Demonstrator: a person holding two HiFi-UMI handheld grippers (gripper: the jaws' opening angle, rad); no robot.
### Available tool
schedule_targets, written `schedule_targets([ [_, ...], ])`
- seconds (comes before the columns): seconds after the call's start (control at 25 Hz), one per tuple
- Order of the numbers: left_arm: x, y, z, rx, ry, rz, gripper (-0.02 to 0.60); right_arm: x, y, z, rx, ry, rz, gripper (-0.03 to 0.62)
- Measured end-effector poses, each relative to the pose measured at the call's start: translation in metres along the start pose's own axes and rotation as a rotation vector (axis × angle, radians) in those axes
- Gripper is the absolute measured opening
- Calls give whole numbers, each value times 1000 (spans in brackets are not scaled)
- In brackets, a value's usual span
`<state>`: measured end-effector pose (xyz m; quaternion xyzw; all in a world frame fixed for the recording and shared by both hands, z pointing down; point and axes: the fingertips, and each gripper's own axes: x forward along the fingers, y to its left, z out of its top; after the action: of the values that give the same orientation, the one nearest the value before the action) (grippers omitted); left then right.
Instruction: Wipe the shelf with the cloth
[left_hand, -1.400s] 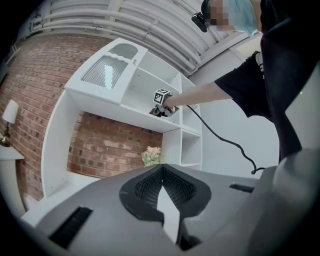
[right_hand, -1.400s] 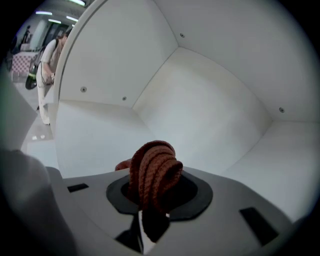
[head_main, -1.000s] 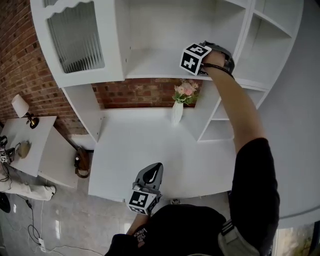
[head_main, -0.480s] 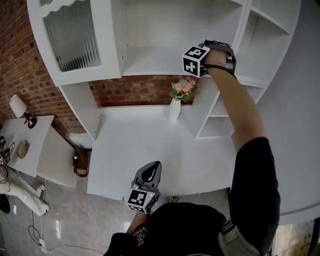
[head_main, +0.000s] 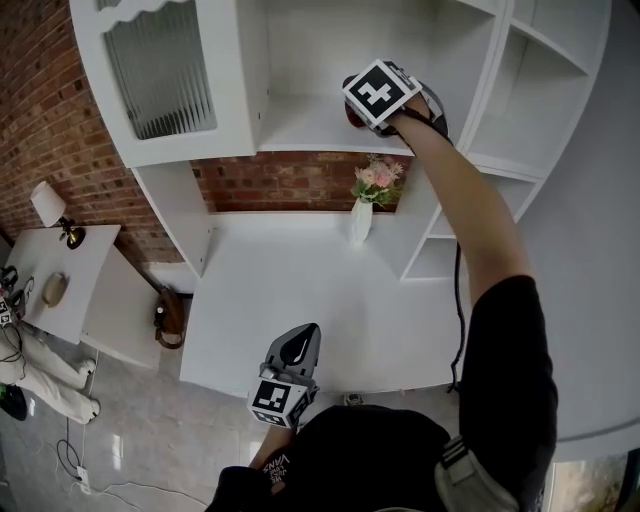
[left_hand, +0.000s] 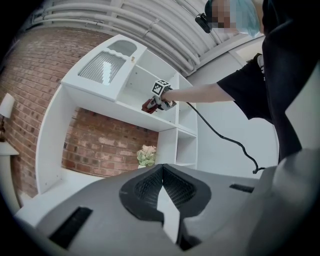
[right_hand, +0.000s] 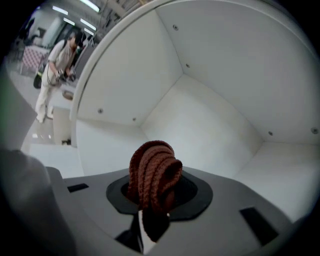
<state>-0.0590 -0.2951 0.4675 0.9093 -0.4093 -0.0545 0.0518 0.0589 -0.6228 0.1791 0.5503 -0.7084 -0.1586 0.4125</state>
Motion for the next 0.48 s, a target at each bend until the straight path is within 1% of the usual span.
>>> schedule_targets([
  [0.2,-15,10,1,4,-1,55,8,-5,59,57,247,-150,280,101],
  [0.28,-21,15,2,4,-2,77,8,-8,77,76,320,-184,366,101],
  [0.36,-28,18,3,4,-5,97,8,-9,92,88,365,-200,419,101],
  [0.48,-38,23,3,2,-8,121,8,-8,110,98,385,-201,454,101],
])
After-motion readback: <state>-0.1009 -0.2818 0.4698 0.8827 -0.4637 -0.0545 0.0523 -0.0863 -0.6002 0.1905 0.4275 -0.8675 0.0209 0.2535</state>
